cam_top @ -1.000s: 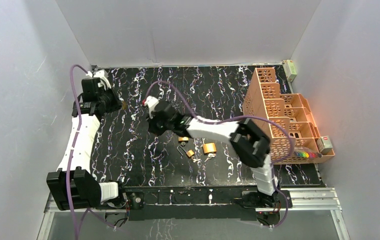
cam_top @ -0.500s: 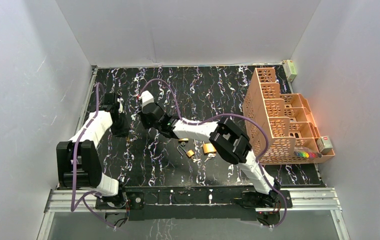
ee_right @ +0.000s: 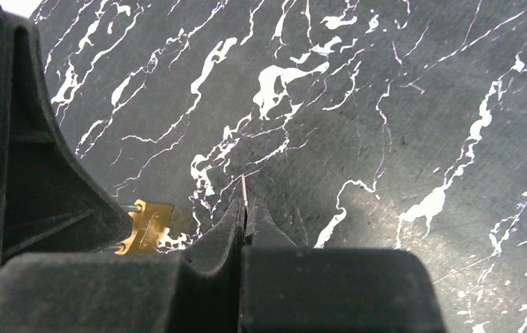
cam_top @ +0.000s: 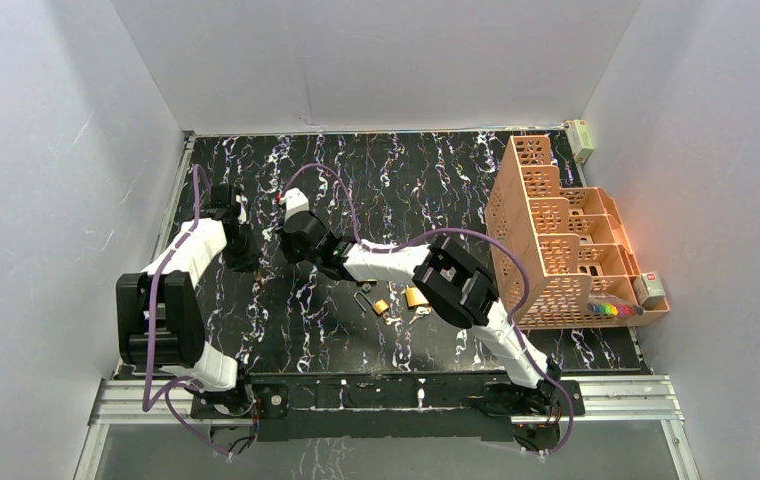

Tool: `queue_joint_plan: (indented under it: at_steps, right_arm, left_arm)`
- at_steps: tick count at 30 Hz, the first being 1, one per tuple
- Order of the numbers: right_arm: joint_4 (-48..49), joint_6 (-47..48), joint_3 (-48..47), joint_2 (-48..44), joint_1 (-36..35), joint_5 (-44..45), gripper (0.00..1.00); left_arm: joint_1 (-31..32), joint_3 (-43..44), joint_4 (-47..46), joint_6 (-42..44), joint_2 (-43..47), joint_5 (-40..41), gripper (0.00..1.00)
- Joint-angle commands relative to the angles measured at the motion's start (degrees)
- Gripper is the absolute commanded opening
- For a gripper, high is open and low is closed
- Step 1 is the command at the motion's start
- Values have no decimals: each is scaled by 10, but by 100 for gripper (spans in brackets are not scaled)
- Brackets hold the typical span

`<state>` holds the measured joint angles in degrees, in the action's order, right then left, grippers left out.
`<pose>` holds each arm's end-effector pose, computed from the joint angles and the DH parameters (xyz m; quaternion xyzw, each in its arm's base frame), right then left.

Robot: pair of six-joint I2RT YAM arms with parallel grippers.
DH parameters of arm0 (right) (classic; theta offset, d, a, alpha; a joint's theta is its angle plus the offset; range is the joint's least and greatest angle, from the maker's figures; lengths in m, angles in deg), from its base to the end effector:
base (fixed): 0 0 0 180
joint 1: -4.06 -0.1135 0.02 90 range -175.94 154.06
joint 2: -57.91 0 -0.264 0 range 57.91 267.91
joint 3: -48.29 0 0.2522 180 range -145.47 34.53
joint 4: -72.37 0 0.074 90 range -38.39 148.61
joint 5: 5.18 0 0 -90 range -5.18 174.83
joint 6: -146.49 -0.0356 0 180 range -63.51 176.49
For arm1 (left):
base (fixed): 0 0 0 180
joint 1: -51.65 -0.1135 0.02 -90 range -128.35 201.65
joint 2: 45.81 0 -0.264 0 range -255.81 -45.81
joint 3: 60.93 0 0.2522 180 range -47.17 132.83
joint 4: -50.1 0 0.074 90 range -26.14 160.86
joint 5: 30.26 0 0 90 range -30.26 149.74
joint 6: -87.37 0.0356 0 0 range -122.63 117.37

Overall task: Lock with the key
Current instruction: Place the lock at the center of the board.

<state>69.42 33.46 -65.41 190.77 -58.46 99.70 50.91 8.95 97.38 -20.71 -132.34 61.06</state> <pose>0.2565 0.4733 0.1834 -0.2098 0.7987 0.2972 0.4794 0.2938 0.0046 0.2063 -0.1618 0.9606 -0.0229 0.2246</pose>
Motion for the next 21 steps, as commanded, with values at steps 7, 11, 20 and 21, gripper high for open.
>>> queue_joint_plan:
  at_steps: [7,11,20,21]
  right_arm:
    - [10,-24,34,-32,-23,43,27]
    - [4,-4,53,-68,-20,79,61]
    - [-73,4,207,-254,21,178,80]
    - [-115,-5,211,-268,27,198,80]
  left_arm:
    - [-1,44,2,-8,-22,6,14]
    - [-1,75,13,-6,-25,10,21]
    - [-1,142,36,3,-7,2,50]
    - [-1,147,36,4,-3,1,55]
